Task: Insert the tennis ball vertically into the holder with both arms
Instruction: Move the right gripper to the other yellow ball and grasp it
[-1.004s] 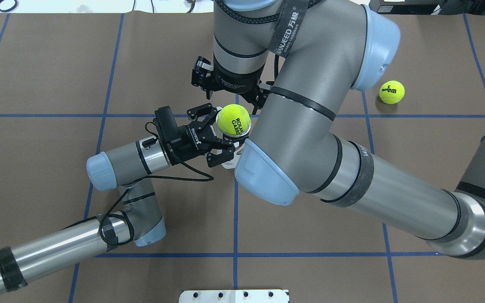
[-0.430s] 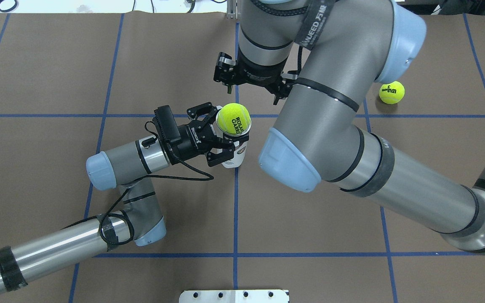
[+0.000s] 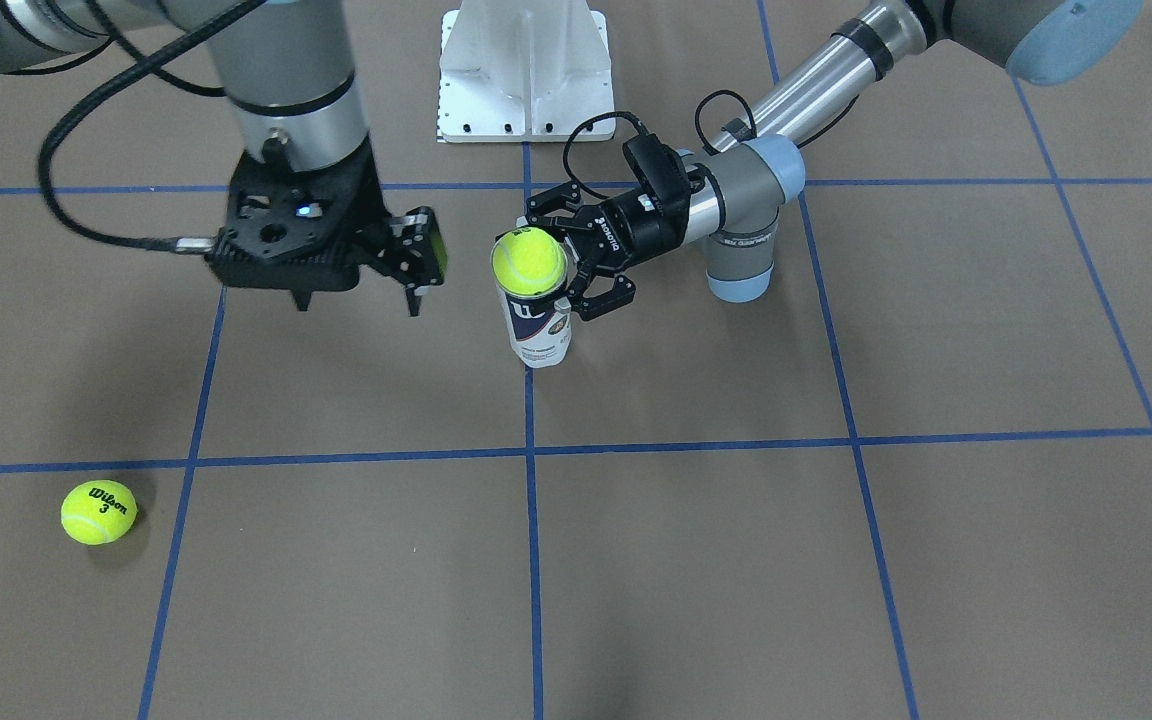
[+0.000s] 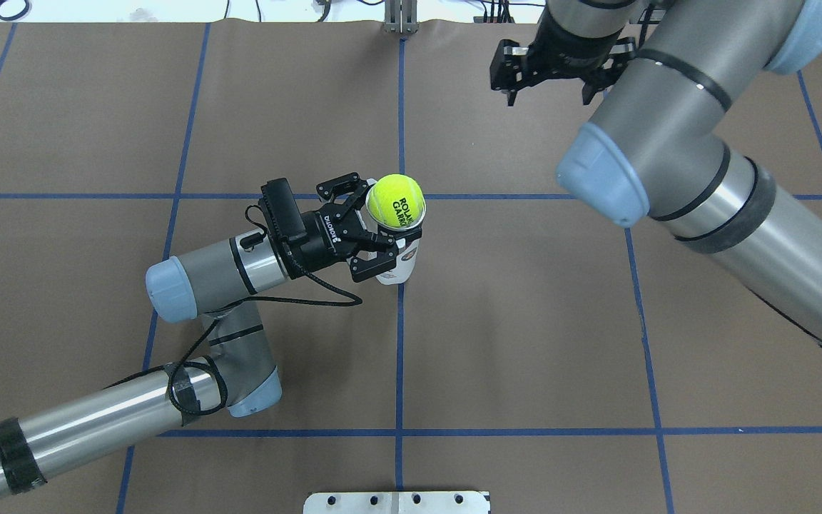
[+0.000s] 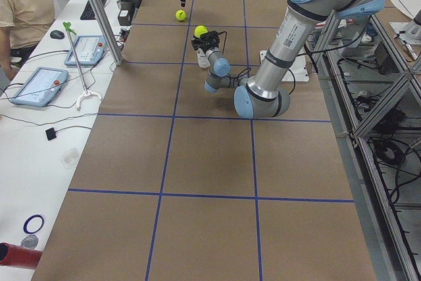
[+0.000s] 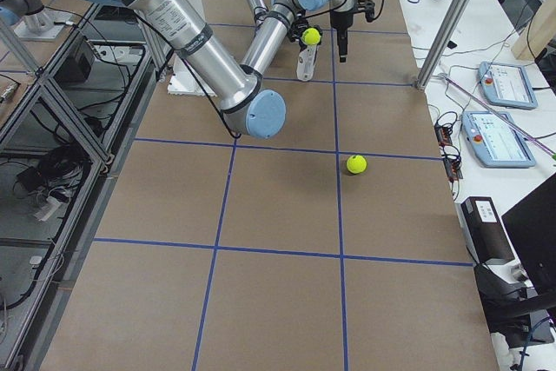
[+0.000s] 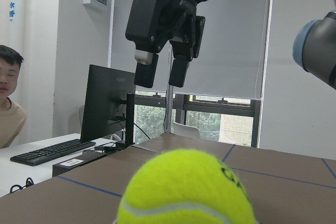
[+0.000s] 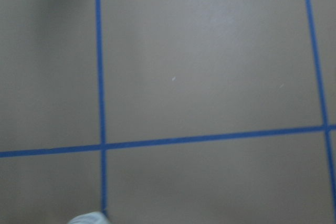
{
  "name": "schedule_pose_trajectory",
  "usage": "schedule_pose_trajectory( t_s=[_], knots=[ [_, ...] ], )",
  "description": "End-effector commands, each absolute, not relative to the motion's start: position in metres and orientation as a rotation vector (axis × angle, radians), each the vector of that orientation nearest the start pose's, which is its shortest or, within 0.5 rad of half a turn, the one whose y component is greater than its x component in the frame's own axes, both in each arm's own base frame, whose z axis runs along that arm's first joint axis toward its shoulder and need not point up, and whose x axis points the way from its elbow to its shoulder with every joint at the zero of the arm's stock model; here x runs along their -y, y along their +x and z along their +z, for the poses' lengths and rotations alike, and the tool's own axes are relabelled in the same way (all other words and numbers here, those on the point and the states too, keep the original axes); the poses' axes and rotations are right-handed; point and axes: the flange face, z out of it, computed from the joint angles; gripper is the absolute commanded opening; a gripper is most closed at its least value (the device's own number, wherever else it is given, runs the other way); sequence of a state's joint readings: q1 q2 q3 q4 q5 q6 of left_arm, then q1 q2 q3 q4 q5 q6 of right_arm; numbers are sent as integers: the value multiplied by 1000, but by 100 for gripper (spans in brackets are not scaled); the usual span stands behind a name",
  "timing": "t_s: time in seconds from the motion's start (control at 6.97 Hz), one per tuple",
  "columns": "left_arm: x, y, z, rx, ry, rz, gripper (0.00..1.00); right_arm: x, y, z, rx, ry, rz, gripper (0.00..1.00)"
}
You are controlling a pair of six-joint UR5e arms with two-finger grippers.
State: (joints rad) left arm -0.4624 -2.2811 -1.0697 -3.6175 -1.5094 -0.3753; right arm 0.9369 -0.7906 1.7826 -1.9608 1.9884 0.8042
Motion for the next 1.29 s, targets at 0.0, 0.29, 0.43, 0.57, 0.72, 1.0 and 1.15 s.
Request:
schedule_pose_trajectory(
  t_s=[0.0, 0.29, 0.43, 0.57, 0.72, 1.0, 1.15],
  knots=[
    [425, 541, 262, -1517, 1702, 320, 80, 649, -241, 246, 683, 212, -82, 100],
    [425, 540, 260, -1519, 1705, 312, 84, 720, -230, 353, 742, 271, -122, 100],
    [426, 540, 260, -1515, 1706, 304, 85, 722, -231, 392, 722, 261, -169, 100],
    [426, 539, 260, -1514, 1707, 302, 85, 713, -227, 424, 713, 257, -194, 100],
    [426, 539, 260, -1514, 1707, 302, 86, 701, -224, 453, 715, 258, -194, 100],
    [426, 539, 260, -1514, 1707, 302, 86, 668, -265, 493, 710, 211, -234, 100],
    [426, 539, 260, -1513, 1708, 303, 86, 660, -279, 494, 717, 191, -224, 100]
  ],
)
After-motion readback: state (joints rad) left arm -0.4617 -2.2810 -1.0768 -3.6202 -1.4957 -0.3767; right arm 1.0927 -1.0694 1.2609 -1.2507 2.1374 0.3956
